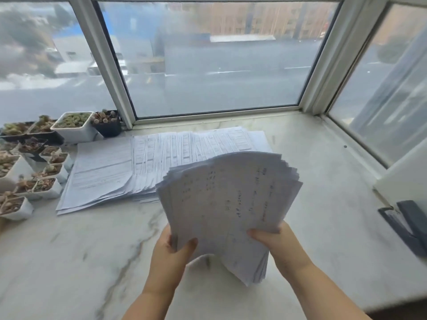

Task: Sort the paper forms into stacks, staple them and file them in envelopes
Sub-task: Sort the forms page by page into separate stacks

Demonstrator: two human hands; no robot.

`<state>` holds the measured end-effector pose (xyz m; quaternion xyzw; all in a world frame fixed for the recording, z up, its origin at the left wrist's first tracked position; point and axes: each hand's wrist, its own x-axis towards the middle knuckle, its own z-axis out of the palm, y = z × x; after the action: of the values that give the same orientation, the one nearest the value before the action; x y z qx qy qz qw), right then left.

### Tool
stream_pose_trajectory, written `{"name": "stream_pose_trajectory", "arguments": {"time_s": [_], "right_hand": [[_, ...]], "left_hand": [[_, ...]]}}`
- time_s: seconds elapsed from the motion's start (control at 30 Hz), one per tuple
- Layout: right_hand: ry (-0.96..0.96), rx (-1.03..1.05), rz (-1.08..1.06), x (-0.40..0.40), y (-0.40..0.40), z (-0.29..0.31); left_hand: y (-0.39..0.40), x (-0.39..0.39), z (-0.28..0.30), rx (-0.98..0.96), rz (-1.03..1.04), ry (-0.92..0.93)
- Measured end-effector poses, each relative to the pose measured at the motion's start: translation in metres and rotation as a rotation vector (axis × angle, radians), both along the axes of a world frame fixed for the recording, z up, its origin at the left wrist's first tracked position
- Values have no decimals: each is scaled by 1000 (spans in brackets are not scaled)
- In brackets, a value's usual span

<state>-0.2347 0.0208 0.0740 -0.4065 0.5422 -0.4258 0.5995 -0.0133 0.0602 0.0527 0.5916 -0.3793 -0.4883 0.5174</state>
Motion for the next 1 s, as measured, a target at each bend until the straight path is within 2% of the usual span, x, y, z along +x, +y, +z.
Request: {"name": "stream_pose_trajectory", "arguments": {"time_s": [0.1,0.23,0.33,0.5,0.63,0.73,0.83,0.9,1.0], "right_hand": [[-20,-24,-87,-1,3,-3],[35,-31,-6,-6,6,-3],[95,46,23,-10,8,-16],[223,149,-173,-16,-15,-29],[307,205,-373,-60,-54,-13],[403,257,-518,-131,-84,0],[469,343,-653,-200,-107,7],[534,385,-667,-235,-121,4],[597,461,-628,-270,-136,-14]], "left_hand": [[0,1,-6,21,25,-9],[4,1,-14,40,46,-124],[1,0,-17,105,9,-189],[-36,0,-12,117,-125,-274],[-74,-8,-17,88,-246,-475],[-93,-23,-19,15,-368,-768],[-115,-53,-30,-56,-487,-906],[-133,-82,-43,-74,-561,-1033],[-172,-131,-55,-135,-538,-1150]]}}
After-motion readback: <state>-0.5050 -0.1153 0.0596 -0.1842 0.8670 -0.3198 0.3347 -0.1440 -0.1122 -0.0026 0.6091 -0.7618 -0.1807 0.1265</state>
